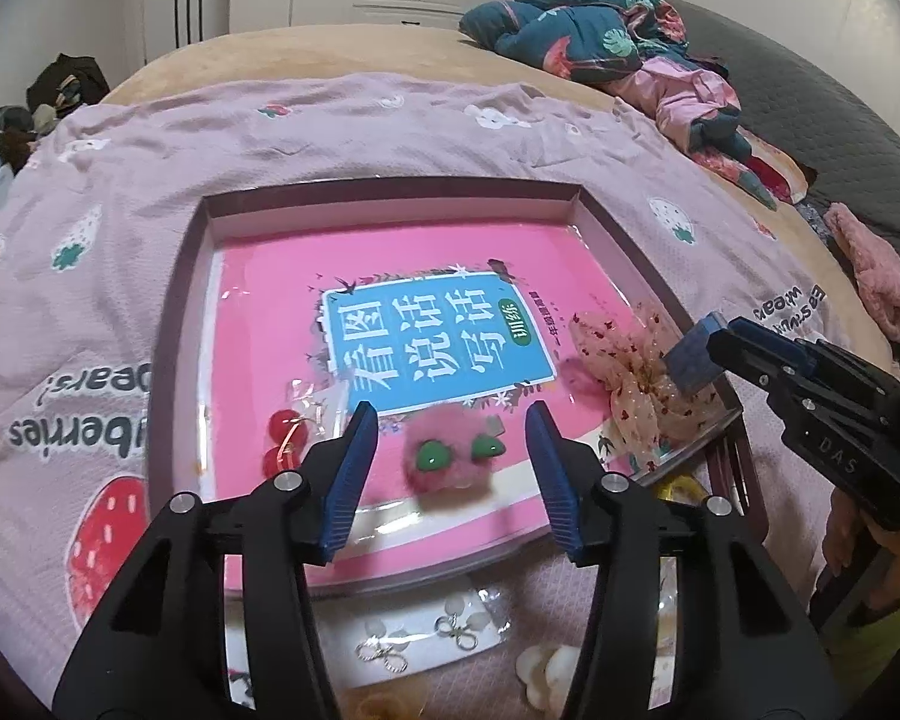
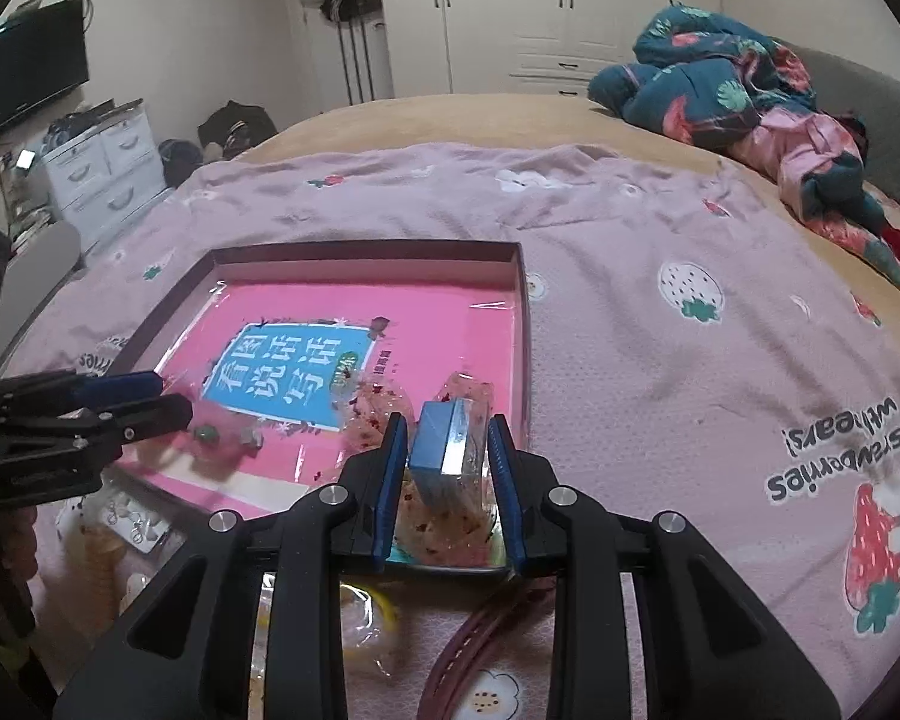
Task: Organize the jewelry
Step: 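Lower the pompom into the tray and open the left tool while the right tool releases the blue item, then withdraw both tools and move them toward the orange spiral tie and the clear claw clip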
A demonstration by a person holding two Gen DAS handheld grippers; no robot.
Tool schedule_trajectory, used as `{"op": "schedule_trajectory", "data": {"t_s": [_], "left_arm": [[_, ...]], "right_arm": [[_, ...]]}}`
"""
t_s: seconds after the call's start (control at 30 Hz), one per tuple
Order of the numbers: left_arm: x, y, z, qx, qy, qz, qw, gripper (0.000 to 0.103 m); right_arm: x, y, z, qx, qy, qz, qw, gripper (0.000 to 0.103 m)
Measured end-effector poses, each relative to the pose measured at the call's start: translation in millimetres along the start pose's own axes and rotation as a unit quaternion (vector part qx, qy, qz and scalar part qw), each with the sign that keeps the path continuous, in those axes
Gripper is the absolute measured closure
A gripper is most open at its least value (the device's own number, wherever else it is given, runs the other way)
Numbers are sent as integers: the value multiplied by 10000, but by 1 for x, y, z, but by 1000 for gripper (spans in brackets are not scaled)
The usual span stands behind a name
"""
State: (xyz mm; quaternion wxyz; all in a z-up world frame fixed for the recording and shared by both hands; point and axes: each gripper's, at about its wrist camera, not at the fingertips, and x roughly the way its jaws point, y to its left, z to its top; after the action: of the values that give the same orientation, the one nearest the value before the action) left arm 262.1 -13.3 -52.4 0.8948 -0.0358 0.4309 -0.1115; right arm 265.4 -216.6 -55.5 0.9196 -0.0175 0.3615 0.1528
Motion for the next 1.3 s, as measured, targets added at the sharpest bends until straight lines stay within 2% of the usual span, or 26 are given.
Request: {"op": "schedule_trajectory", "data": {"t_s": [0.1,0.17,0.33,0.4,0.5,0.57,0.77,0.93,1.3], "left_arm": [[-10,2,-1,-28,-62,47,10000,52],[-17,4,-1,-55,-123,64,9999,50],[-39,7,0,-132,-314,117,9994,44],[-49,9,-2,-207,-422,111,9988,35],[-60,10,-6,-297,-511,101,9982,33],[-68,9,-7,-307,-595,161,9976,31],[-104,9,-10,-423,-964,291,9940,11],[-135,10,-13,-466,-1282,368,9900,10],[-173,16,-27,-556,-1519,504,9855,10]], "right_arm": [[-7,0,1,46,-79,86,9999,54],[-13,-1,2,102,-150,186,9997,50],[-38,-7,6,311,-436,264,9982,32],[-50,-10,7,412,-567,310,9971,24],[-69,-14,8,514,-717,363,9954,15],[-83,-15,9,527,-829,403,9943,12],[-116,-13,12,454,-1081,426,9922,9],[-142,-10,13,355,-1309,435,9898,6],[-176,-1,7,166,-1482,471,9877,6]]}}
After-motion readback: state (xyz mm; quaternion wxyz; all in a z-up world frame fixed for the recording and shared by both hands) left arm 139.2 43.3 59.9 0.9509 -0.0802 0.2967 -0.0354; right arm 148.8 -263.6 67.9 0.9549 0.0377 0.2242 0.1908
